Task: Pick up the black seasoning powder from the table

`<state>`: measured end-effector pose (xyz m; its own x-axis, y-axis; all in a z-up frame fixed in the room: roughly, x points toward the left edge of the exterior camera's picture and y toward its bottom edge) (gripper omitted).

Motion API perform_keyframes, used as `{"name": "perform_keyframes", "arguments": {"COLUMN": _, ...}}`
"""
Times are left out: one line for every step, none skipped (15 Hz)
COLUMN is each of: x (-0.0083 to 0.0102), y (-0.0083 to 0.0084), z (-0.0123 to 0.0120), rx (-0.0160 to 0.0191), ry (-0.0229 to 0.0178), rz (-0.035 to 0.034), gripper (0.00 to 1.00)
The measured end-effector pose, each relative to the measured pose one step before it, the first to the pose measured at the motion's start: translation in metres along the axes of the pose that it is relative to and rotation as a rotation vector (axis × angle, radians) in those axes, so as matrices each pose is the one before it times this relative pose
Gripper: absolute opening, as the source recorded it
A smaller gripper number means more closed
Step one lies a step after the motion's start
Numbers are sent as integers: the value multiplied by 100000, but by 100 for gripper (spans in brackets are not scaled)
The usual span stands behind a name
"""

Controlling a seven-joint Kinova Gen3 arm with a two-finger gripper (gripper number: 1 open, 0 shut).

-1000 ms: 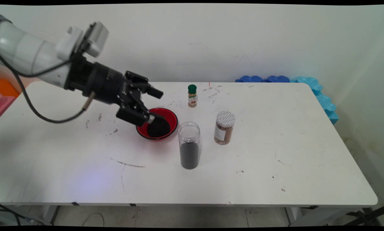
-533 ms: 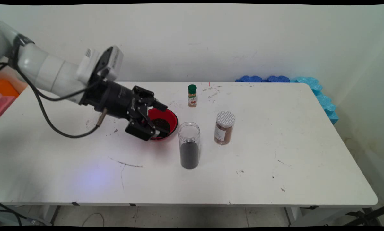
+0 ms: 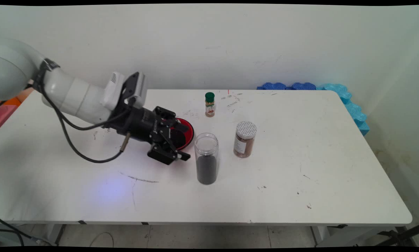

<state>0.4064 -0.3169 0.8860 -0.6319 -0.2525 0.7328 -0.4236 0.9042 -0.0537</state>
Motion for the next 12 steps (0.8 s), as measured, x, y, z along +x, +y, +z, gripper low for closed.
{"name": "perform_keyframes", "arguments": {"x": -100, "y": -19, "z": 601, "rx": 3, "ry": -65, "rz": 162, "gripper": 100}}
{"name": "perform_keyframes", "arguments": {"x": -80, "y": -44, "z": 594, "rx": 49, "ry": -64, "rz": 105, "gripper": 100}}
{"name": "perform_keyframes", "arguments": {"x": -57, "y": -19, "z": 507, "rx": -75, "ry": -23, "rz": -9, "gripper": 100}}
{"name": "perform_keyframes", "arguments": {"x": -65, "y": -6, "z": 561, "rx": -159, "ry": -58, "rz": -1, "gripper": 100}}
{"name": "perform_keyframes", "arguments": {"x": -66, "y": 1, "z": 455, "rx": -183, "ry": -127, "rz": 30, "gripper": 100}}
{"name": "perform_keyframes", "arguments": {"x": -56, "y": -13, "z": 513, "rx": -82, "ry": -57, "rz": 98, "gripper": 100}}
{"name": "perform_keyframes", "arguments": {"x": -43, "y": -31, "z": 488, "rx": -5, "ry": -33, "rz": -7, "gripper": 100}}
{"name": "perform_keyframes", "arguments": {"x": -29, "y": -45, "z": 463, "rx": 56, "ry": 16, "rz": -126, "gripper": 100}}
{"name": "perform_keyframes", "arguments": {"x": 2, "y": -35, "z": 454, "rx": -44, "ry": 43, "rz": -40, "gripper": 100}}
{"name": "perform_keyframes", "arguments": {"x": -9, "y": -14, "z": 395, "rx": -58, "ry": 22, "rz": -2, "gripper": 100}}
{"name": "perform_keyframes", "arguments": {"x": -11, "y": -17, "z": 306, "rx": -10, "ry": 34, "rz": -21, "gripper": 100}}
{"name": "perform_keyframes", "arguments": {"x": -12, "y": -1, "z": 222, "rx": -54, "ry": -10, "rz": -3, "gripper": 100}}
